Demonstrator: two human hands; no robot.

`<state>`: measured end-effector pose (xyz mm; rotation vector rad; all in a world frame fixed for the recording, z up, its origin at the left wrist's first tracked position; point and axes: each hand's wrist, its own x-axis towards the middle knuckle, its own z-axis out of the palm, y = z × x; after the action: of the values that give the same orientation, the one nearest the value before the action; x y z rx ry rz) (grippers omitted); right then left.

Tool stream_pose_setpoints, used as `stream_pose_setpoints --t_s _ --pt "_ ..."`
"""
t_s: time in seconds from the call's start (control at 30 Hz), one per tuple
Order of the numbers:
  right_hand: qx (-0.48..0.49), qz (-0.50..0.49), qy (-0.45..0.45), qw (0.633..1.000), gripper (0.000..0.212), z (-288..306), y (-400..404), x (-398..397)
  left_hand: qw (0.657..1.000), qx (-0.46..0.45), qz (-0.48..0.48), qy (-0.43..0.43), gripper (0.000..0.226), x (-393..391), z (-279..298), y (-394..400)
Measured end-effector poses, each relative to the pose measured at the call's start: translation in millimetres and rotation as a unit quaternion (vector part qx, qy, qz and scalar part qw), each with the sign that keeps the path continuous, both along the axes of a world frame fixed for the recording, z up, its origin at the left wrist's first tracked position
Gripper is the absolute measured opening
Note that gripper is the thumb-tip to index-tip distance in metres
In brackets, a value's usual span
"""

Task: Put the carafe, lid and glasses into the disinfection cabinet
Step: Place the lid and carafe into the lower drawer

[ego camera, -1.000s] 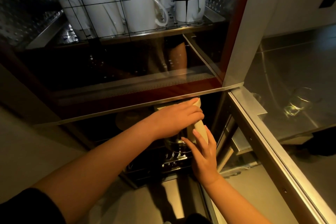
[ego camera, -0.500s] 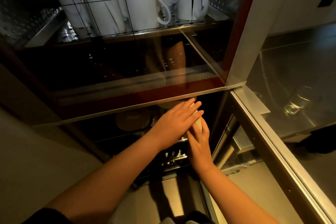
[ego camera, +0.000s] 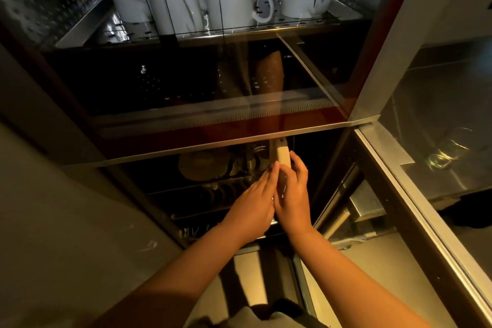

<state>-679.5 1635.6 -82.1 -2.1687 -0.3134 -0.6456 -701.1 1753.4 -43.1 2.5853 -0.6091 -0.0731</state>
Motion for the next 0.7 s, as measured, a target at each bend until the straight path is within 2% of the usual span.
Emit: stream_pose_setpoints --t_s 0.13,0.23,0.37,0.47,0.7 --pt "0.023 -0.013 0.008 1.0 0.05 4 3 3 0.998 -0.056 -0.001 0.035 0.077 5 3 -4" --pt "0.021 -0.008 0.012 1.0 0.051 -1 1 -1 0.997 -0.06 0.001 0.041 0.079 6 0 -2" --pt "-0.005 0.019 0.041 0.999 0.069 -18 -5 -16 0.999 -0.016 -0.021 0.018 0.082 3 -10 3" --pt "-0.021 0.048 0.06 0.997 0.08 -25 -10 -23 0.999 -0.011 -0.029 0.031 0.082 3 -12 1" --pt "0.019 0.054 0.1 0.993 0.073 -23 -12 -24 0.996 -0.05 -0.012 0.072 0.078 5 -11 -8"
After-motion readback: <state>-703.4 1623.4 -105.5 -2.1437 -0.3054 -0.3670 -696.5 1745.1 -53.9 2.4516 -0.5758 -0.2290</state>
